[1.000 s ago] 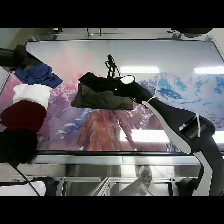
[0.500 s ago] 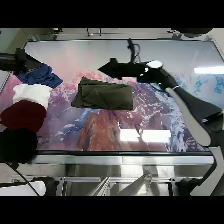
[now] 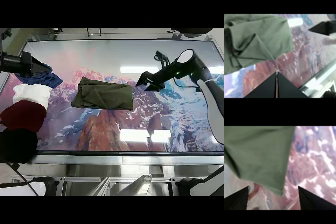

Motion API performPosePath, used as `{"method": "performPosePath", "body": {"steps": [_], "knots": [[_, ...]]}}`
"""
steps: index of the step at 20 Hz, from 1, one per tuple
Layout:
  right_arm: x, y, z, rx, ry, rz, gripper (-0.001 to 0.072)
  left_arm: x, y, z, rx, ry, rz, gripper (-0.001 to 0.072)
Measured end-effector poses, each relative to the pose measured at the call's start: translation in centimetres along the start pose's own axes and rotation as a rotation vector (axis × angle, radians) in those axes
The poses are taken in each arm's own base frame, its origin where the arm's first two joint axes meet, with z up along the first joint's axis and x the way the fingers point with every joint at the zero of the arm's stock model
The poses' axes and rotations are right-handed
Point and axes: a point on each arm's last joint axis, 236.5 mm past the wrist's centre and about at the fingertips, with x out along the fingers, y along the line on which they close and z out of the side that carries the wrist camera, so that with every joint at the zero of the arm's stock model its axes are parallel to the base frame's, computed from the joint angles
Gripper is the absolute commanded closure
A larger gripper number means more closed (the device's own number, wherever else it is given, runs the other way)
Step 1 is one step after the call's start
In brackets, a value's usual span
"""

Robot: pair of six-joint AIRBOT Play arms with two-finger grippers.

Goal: Fold the shirts.

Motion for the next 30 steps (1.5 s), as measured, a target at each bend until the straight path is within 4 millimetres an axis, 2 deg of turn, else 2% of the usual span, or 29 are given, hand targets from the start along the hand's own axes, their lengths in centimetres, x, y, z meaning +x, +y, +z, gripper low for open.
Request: {"method": "performPosePath", "body": {"steps": [3, 6, 8, 10, 11, 12, 13, 15, 17, 19, 20, 22, 23, 24, 26, 28, 30], "knots": [[3.6, -1.4, -0.7, 0.057, 0.049, -0.013, 0.0061, 1.2, -1.3, -0.4, 0.024, 0.027, -0.017, 0.0701], [7.3, -0.8, -0.9, 0.083, 0.067, 0.022, 0.0073, 1.8, -2.0, -0.6, 0.038, 0.041, -0.027, 0.0701], [9.1, 0.1, -0.8, 0.089, 0.06, 0.052, 0.0247, 2.0, -2.1, -0.6, 0.042, 0.043, -0.028, 0.0701], [10.6, 1.0, -0.8, 0.094, 0.054, 0.082, 0.0257, 2.0, -2.1, -0.6, 0.041, 0.042, -0.028, 0.0701], [11.1, 1.3, -0.8, 0.095, 0.049, 0.09, 0.031, 1.9, -2.1, -0.6, 0.041, 0.043, -0.028, 0.0701], [11.6, 1.5, -0.7, 0.094, 0.044, 0.097, 0.0561, 1.9, -2.0, -0.6, 0.042, 0.044, -0.028, 0.0701], [12.0, 1.5, -0.7, 0.091, 0.04, 0.099, 0.0698, 1.8, -2.0, -0.6, 0.048, 0.043, -0.027, 0.0701], [12.3, 2.2, -0.6, 0.078, 0.035, 0.125, 0.0699, 1.8, -1.9, -0.6, 0.05, 0.043, -0.026, 0.0701], [11.7, 3.7, -0.1, 0.065, 0.012, 0.173, 0.07, 1.7, -1.9, -0.7, 0.052, 0.045, -0.027, 0.0701], [9.5, 5.5, 1.1, 0.038, -0.036, 0.211, 0.07, 1.7, -1.9, -0.7, 0.053, 0.046, -0.027, 0.0702], [7.8, 5.7, 2.0, 0.024, -0.071, 0.216, 0.07, 1.8, -1.9, -0.7, 0.053, 0.047, -0.027, 0.0701], [2.7, 5.3, 4.8, 0.014, -0.178, 0.21, 0.07, 1.8, -1.9, -0.7, 0.053, 0.047, -0.027, 0.0701], [-0.8, 4.5, 6.3, 0.024, -0.246, 0.199, 0.07, 1.8, -1.9, -0.8, 0.053, 0.048, -0.027, 0.0701], [-4.4, 3.0, 7.6, 0.049, -0.312, 0.176, 0.07, 1.7, -1.9, -0.8, 0.054, 0.048, -0.028, 0.0701], [-11.6, -1.5, 9.1, 0.131, -0.429, 0.105, 0.0702, 1.7, -2.0, -0.8, 0.054, 0.049, -0.028, 0.0701], [-17.3, -7.0, 8.4, 0.242, -0.49, 0.014, 0.0702, 1.7, -2.0, -0.9, 0.054, 0.052, -0.03, 0.0701], [-21.6, -13.2, 5.7, 0.387, -0.516, -0.103, 0.0702, 1.7, -2.0, -0.8, 0.054, 0.052, -0.03, 0.0701]]}}
